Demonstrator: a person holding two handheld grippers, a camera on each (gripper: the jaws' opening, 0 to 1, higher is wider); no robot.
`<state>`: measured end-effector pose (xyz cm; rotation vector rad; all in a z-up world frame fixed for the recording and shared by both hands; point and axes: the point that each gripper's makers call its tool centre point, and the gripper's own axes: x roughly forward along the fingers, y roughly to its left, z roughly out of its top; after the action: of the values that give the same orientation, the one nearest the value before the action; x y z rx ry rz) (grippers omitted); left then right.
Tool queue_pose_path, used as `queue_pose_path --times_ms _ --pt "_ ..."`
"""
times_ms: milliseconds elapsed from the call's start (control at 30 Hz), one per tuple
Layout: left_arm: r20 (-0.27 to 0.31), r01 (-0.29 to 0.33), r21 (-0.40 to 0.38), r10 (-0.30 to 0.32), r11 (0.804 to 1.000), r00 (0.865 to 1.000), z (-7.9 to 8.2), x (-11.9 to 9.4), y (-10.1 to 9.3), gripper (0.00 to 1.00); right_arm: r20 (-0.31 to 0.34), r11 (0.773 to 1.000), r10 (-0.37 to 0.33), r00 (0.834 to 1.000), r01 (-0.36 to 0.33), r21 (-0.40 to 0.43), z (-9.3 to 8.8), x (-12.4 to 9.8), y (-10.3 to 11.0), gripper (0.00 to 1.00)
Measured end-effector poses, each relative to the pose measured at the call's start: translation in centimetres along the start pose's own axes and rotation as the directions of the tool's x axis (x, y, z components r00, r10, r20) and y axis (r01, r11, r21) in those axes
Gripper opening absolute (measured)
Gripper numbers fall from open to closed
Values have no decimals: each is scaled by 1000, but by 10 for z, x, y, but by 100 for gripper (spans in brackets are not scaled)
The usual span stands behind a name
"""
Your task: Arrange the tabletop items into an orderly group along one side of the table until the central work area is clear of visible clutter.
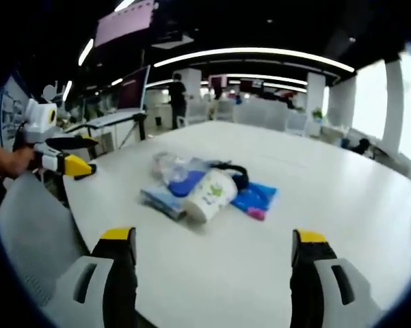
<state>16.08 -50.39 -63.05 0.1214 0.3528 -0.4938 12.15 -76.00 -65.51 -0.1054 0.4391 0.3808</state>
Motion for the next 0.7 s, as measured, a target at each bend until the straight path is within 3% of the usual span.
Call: queue_pose_path --times_ms 367,700 --pt "-24 -22 9 22 1000 999 -4 0 4 95 63 999 49 997 -50 14 13 -3 10 91" --pt "-65 -5 13 5 1000 998 -13 2 0 95 99 997 77 992 -79 17 21 -5 15 91"
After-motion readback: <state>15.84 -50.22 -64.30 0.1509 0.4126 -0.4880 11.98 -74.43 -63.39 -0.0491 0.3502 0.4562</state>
